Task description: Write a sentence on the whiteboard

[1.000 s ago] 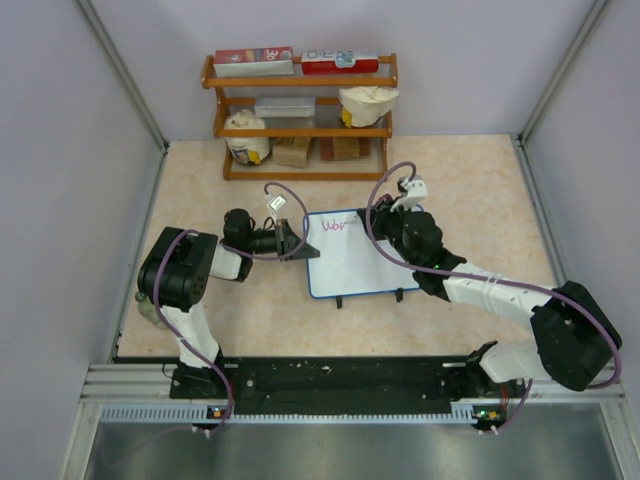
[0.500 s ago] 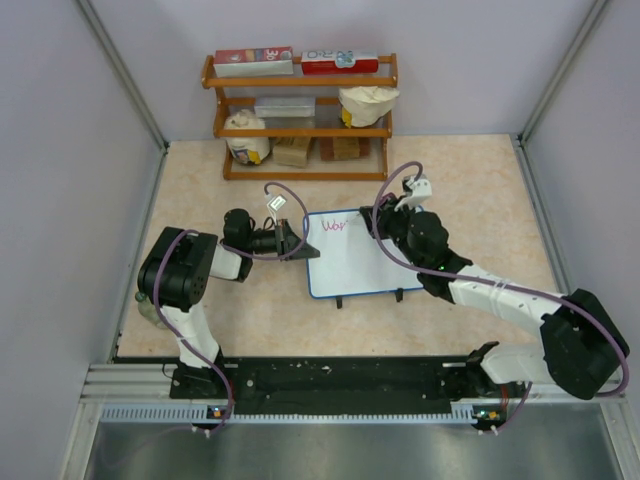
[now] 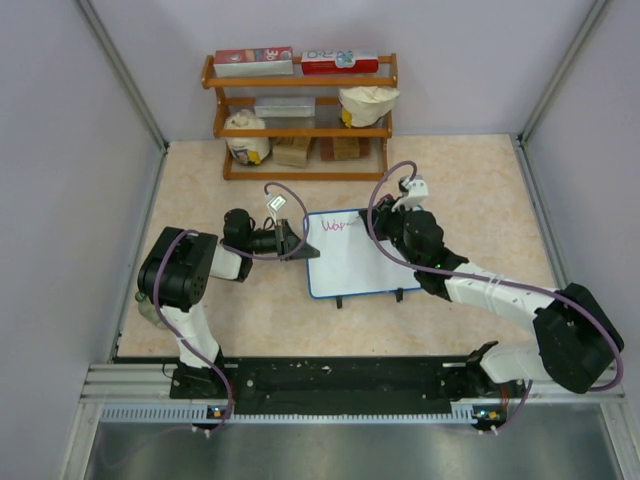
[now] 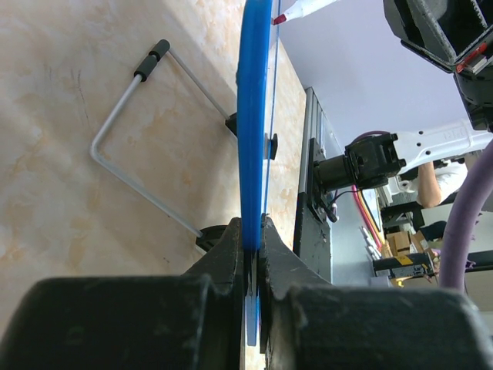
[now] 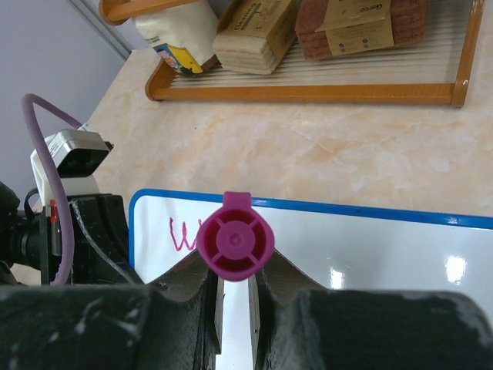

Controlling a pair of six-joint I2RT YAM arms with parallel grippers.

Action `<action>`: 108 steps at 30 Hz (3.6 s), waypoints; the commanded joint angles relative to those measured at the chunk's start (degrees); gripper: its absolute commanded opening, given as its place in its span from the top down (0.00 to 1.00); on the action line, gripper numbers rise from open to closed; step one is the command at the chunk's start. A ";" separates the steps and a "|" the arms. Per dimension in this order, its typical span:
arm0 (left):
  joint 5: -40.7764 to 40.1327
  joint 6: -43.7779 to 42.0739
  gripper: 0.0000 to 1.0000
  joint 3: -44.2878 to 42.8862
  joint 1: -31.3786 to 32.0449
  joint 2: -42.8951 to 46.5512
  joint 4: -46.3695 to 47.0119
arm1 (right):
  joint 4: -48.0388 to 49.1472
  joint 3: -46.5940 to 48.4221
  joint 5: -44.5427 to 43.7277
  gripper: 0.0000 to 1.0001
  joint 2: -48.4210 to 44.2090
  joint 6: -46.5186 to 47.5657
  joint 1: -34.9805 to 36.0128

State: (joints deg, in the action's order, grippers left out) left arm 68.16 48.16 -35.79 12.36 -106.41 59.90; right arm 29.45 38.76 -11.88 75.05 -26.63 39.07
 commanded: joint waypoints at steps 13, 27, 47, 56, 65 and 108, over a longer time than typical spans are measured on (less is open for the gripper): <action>-0.05 0.35 1.00 -0.86 -0.14 -0.46 0.83 | 1.40 -2.02 0.89 1.00 -1.83 0.18 -0.75; -0.05 0.35 1.00 -0.86 -0.14 -0.38 0.75 | 2.01 -0.89 -0.77 1.00 -0.87 -0.09 -0.84; -0.05 0.35 1.00 -0.86 -0.14 -0.38 0.75 | 1.57 0.61 -1.92 1.00 -0.42 -0.44 -2.24; 0.04 0.35 1.00 -0.86 -0.14 -0.46 0.75 | -0.18 -0.97 1.77 1.00 -1.22 -0.17 -2.42; -0.05 0.44 1.00 -0.86 -0.14 -0.38 0.83 | -0.18 -3.96 2.30 1.00 -2.54 -0.44 -2.33; 0.04 0.44 1.00 -0.95 -0.14 -0.38 0.92 | 0.17 -2.02 -0.78 1.00 -2.01 -0.44 -3.30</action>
State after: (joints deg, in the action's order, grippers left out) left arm 68.16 48.36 -35.79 12.32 -106.43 59.92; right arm 30.55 37.21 -11.05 74.13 -27.70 36.93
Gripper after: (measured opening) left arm 0.055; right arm 0.129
